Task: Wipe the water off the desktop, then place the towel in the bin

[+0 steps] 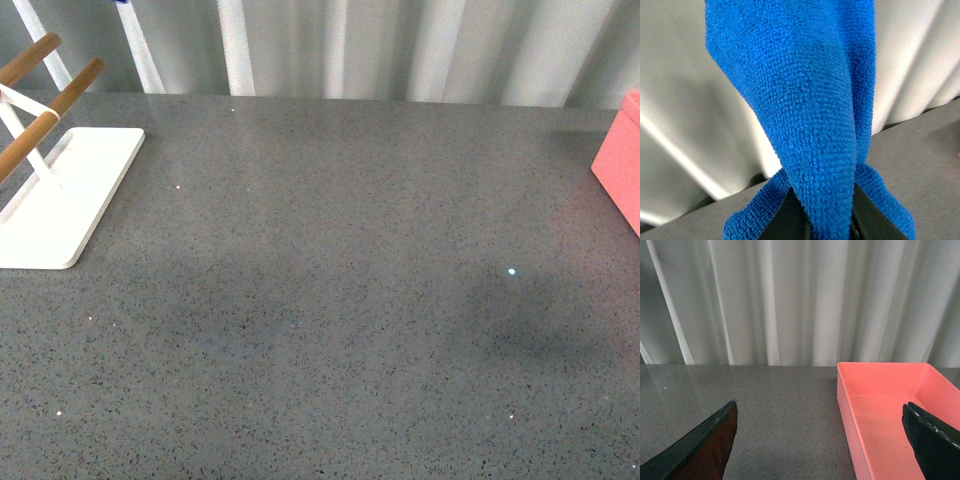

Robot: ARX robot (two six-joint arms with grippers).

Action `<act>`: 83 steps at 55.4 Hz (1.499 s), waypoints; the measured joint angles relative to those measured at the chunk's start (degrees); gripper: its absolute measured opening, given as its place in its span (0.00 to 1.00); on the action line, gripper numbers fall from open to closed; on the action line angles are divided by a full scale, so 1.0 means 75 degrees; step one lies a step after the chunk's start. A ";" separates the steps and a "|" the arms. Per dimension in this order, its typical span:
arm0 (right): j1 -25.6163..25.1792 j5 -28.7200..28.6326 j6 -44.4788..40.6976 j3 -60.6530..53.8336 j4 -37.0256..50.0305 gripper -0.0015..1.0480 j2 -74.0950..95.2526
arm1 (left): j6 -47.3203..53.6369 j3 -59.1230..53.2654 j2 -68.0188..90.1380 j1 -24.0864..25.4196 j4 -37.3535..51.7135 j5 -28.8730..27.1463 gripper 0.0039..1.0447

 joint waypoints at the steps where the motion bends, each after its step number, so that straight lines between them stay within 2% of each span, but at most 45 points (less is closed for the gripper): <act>1: 0.0000 0.0000 0.0000 0.0000 0.0000 0.93 0.0000 | -0.0082 -0.0108 -0.0058 -0.0105 0.0166 0.0044 0.05; 2: 0.0000 0.0000 0.0000 0.0000 0.0000 0.93 0.0000 | -0.0650 -0.1011 -0.0096 -0.0839 0.1195 0.0388 0.05; 22: 0.0000 0.0000 0.0000 0.0000 0.0000 0.93 0.0000 | -0.2145 -0.2975 0.0061 -0.1985 0.3596 0.0586 0.05; 28: 0.0000 0.0000 0.0000 0.0000 0.0000 0.93 0.0000 | -0.3008 -0.3538 0.0114 -0.2331 0.4497 0.0673 0.05; 47: 0.0000 0.0000 0.0000 0.0000 0.0000 0.93 0.0000 | -0.3850 -0.4296 0.0178 -0.2804 0.5289 0.0641 0.05; 48: -0.0055 -0.0207 -0.0067 0.0023 -0.0090 0.93 0.0061 | -0.3861 -0.4304 0.0184 -0.2818 0.5295 0.0641 0.05; 54: -0.1020 -0.2943 -0.1035 0.0705 -0.1714 0.93 0.1279 | -0.3899 -0.4316 0.0242 -0.2841 0.5298 0.0583 0.05; 56: -0.1440 -0.4004 -0.1390 0.0892 -0.1684 0.93 0.1990 | -0.3905 -0.4316 0.0262 -0.2853 0.5298 0.0568 0.05; 60: -0.1877 -0.5088 -0.1705 0.1247 -0.1014 0.93 0.3063 | -0.3908 -0.4313 0.0297 -0.2888 0.5292 0.0539 0.05; 64: -0.2046 -0.5502 -0.1944 0.1661 -0.0219 0.93 0.3960 | -0.3902 -0.4313 0.0323 -0.2888 0.5240 0.0495 0.05; 72: -0.2057 -0.5727 -0.2206 0.2465 0.0892 0.93 0.5727 | -0.3902 -0.4275 0.0329 -0.2888 0.5161 0.0446 0.05; 79: -0.1679 -0.5724 -0.2285 0.2838 0.1215 0.93 0.7058 | -0.3966 -0.4240 0.0329 -0.2888 0.5138 0.0446 0.05; 83: -0.1186 -0.5729 -0.2145 0.2903 0.1434 0.93 0.7659 | -0.4130 -0.4234 0.0326 -0.2888 0.5144 0.0446 0.05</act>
